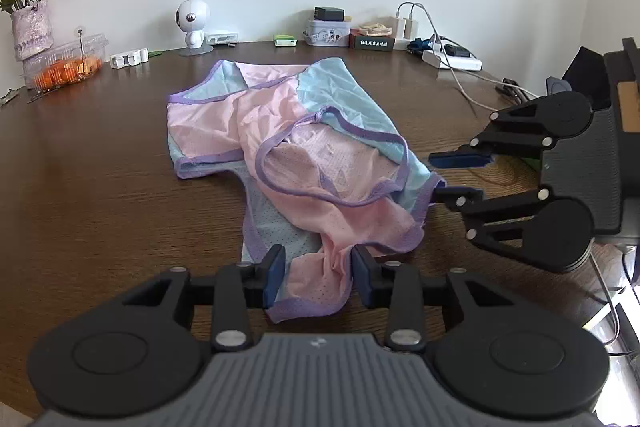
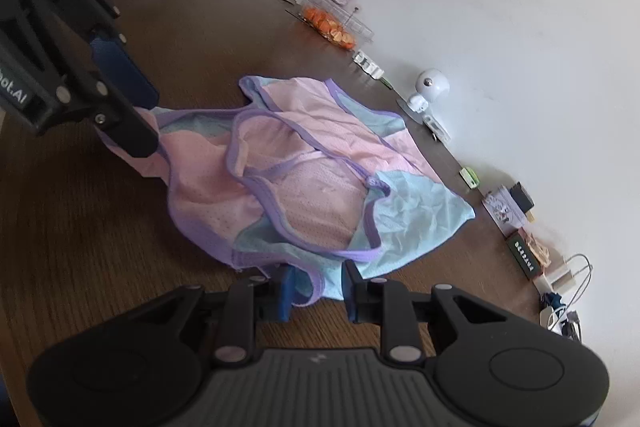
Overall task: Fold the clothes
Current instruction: 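Drop the garment onto the open table and release the right gripper, then grasp the garment edge with the right gripper while the left gripper grasps another edge, then lift the garment high with both grippers, stretching it between them, then lower the garment flat onto the table with both grippers, then release the garment from both grippers and pull them back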
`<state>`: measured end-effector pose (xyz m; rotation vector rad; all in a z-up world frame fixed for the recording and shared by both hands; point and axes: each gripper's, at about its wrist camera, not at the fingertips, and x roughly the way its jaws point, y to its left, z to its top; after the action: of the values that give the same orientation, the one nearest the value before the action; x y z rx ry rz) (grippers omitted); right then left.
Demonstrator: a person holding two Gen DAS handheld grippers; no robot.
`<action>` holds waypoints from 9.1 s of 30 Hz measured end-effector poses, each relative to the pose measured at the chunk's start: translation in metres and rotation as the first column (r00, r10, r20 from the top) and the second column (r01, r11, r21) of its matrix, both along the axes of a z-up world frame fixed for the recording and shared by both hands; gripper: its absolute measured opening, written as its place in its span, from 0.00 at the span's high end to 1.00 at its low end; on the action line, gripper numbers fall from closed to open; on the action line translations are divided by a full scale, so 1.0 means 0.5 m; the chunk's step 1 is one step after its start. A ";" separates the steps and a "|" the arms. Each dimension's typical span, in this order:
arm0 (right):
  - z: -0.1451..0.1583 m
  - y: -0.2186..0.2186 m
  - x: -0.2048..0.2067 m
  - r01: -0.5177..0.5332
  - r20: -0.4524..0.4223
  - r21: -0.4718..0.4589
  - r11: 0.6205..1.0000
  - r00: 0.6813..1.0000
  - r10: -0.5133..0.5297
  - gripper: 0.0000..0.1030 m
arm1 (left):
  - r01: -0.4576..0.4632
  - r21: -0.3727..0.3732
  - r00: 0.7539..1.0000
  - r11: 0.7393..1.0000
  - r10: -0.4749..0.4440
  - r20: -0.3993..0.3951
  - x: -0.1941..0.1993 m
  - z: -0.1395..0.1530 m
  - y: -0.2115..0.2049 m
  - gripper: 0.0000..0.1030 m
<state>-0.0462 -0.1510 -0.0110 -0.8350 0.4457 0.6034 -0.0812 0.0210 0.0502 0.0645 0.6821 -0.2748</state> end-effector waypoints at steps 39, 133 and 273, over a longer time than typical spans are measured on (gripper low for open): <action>0.029 0.078 -0.097 -0.100 0.083 0.072 0.992 0.992 0.094 0.72 | -0.204 0.072 0.960 0.976 0.186 0.210 -0.016 0.014 -0.028 0.92; 0.538 -0.058 0.096 0.226 0.287 0.422 0.878 0.885 -0.366 0.97 | -0.138 0.089 0.840 0.986 0.068 0.538 0.219 0.514 -0.036 0.98; 0.022 -0.220 0.132 0.503 -0.465 0.551 0.666 0.848 -0.256 0.76 | -0.464 -0.064 0.882 0.884 0.453 -0.131 0.188 -0.077 0.131 0.61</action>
<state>0.0199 -0.2610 0.0000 0.0756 0.6633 0.4533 0.0127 0.0865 0.0118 -0.2049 0.7744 0.1505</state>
